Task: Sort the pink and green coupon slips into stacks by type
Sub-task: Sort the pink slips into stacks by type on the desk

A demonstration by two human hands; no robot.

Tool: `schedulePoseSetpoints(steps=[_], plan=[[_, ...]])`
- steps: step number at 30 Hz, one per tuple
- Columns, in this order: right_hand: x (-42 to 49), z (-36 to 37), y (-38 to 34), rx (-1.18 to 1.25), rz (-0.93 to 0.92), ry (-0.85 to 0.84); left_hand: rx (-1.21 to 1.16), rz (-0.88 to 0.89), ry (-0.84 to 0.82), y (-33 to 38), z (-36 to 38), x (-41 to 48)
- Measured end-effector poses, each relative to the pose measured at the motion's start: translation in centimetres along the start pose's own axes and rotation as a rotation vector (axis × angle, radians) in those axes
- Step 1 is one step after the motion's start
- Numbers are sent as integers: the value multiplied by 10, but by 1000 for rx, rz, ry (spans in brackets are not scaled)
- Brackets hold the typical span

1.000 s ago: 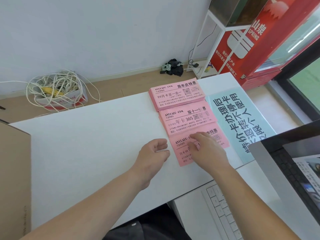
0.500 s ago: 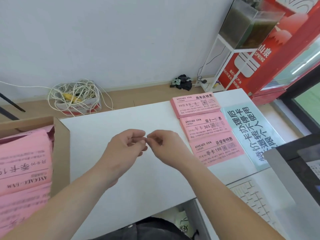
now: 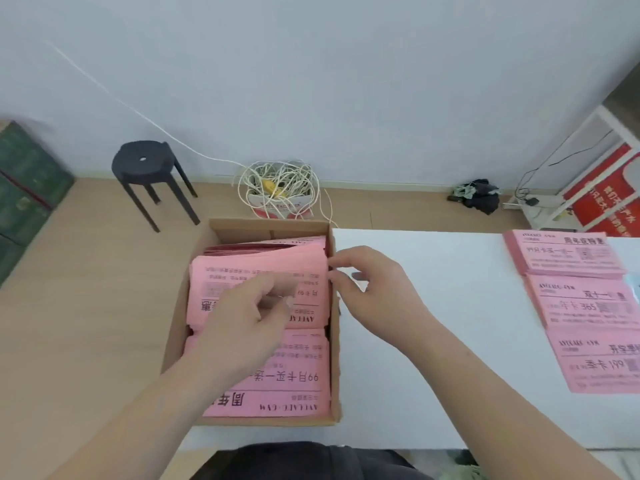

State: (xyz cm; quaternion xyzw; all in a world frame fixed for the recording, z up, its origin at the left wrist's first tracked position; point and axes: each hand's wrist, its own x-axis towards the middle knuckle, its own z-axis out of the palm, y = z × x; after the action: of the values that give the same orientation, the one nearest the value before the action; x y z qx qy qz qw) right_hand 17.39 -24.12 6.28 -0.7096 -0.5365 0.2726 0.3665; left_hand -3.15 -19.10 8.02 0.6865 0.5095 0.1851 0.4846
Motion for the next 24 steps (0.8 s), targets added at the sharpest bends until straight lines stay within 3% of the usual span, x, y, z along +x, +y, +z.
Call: schedulePoseSetpoints(steps=[3,6,9,13,20,24], plan=[[10,38,-11,-194,-153,-31,106,23,69,-39,-43,-7],[16,59,-17,-419,-184,-167,249,93,83,-69,-74,2],[22,70,-23,-549,-197,-160,420,199,79,-81,-89,15],[30,75,-28,-583,-164,-122,566,376,4,-81,-89,35],[41,74,-31,-562,-73,-226,748,355,-83,-81,-96,64],[39,75,-34,-494,-144,-182,703,409,-70,-78,-101,61]])
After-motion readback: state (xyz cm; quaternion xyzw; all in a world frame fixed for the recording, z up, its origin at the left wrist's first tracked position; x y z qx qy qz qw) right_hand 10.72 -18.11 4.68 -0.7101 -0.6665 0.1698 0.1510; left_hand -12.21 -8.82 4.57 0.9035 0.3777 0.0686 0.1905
